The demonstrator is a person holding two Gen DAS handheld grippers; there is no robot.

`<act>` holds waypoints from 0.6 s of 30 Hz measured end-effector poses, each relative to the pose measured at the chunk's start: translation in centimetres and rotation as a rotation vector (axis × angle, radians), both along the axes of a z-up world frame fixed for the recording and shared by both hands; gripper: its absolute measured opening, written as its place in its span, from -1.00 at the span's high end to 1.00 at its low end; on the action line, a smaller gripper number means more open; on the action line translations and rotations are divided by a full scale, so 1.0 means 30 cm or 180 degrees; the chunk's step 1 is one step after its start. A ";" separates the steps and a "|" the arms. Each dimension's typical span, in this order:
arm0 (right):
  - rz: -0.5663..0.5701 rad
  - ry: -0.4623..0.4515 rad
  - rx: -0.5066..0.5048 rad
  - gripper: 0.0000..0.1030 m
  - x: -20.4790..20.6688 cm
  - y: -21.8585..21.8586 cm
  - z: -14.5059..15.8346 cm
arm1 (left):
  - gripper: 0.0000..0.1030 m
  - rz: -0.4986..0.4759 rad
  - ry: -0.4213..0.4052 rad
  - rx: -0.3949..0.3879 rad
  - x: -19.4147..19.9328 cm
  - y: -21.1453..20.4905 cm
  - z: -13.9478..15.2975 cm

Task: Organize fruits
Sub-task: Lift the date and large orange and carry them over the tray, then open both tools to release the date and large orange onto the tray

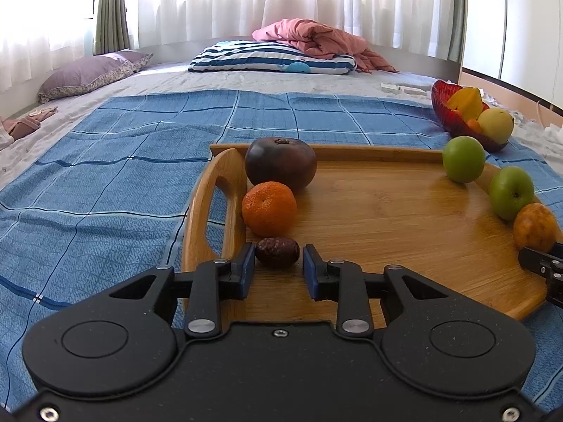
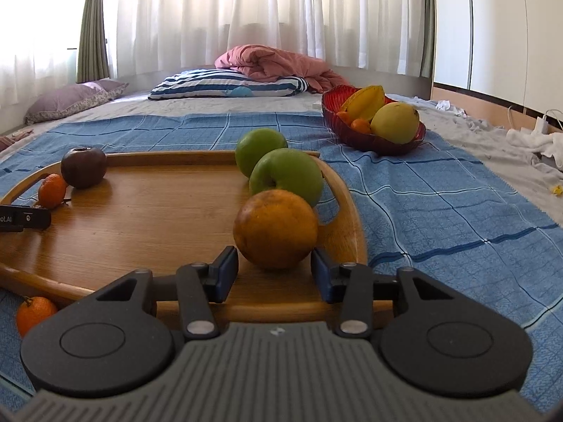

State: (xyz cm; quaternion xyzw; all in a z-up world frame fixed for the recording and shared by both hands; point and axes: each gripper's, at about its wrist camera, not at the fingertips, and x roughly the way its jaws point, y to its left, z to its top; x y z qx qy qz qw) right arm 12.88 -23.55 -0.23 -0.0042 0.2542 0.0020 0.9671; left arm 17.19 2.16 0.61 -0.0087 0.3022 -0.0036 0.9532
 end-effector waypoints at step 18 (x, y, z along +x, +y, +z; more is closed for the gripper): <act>0.0005 -0.0109 -0.0052 -0.56 -0.060 0.027 0.007 | -0.59 -0.0276 -0.0001 0.0055 -0.114 -0.049 0.025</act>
